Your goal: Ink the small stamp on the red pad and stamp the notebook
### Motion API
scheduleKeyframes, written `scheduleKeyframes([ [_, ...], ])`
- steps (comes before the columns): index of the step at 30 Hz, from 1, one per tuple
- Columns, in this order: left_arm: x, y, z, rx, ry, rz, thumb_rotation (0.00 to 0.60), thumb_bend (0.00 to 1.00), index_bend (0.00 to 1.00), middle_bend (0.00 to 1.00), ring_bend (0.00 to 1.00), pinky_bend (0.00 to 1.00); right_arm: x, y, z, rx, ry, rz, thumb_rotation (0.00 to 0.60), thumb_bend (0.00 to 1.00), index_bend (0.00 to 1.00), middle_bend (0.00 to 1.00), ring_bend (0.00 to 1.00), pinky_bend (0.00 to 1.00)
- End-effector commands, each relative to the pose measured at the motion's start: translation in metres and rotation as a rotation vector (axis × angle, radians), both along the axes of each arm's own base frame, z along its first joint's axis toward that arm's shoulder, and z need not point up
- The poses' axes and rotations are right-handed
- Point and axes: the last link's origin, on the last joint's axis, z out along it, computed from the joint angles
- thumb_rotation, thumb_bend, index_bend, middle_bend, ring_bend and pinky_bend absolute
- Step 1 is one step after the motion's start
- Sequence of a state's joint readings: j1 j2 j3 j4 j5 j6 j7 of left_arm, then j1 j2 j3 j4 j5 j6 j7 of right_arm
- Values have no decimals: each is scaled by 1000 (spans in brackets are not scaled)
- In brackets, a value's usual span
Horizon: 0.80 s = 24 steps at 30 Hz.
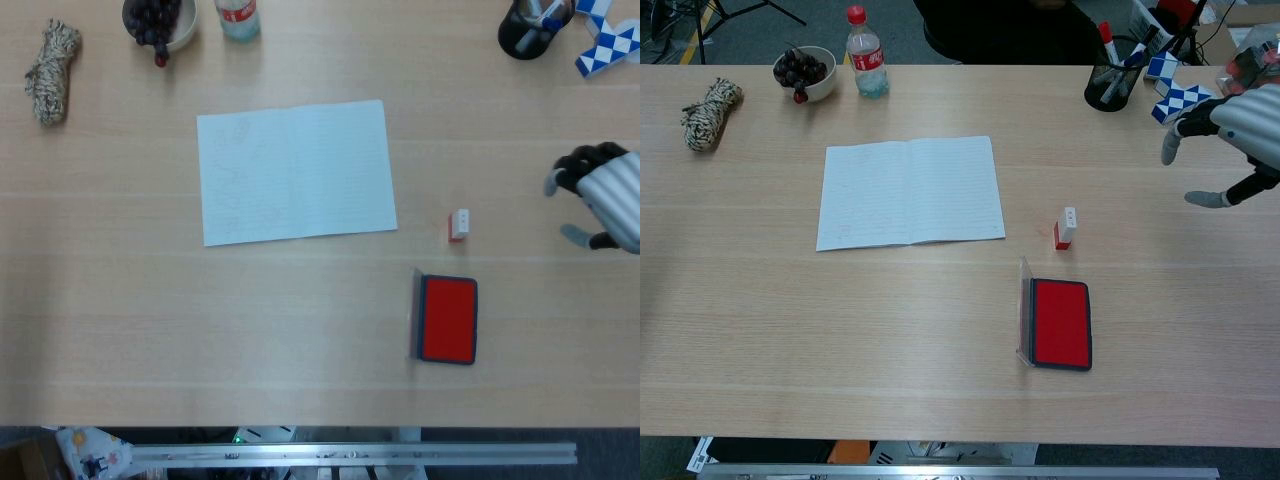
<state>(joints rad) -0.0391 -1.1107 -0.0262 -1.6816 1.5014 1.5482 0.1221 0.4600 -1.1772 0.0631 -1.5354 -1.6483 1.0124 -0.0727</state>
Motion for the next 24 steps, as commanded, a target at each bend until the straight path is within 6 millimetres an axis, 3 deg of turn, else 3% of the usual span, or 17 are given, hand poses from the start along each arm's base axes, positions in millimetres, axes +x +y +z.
scheduleKeyframes([
  [1,-1,-2,2,6,-4,6,600,193,184,138,207,169,10,-12,-25,49,33,53,600,194,443,403,263,332],
  [11,-5,-5,4,4,-1,19,600,193,184,137,207,169,25,-25,-60,97,94,154,600,194,446,390,258,331],
  [24,-7,-6,3,-5,7,36,600,193,184,136,207,169,27,-37,-84,111,161,215,600,195,446,388,258,331],
])
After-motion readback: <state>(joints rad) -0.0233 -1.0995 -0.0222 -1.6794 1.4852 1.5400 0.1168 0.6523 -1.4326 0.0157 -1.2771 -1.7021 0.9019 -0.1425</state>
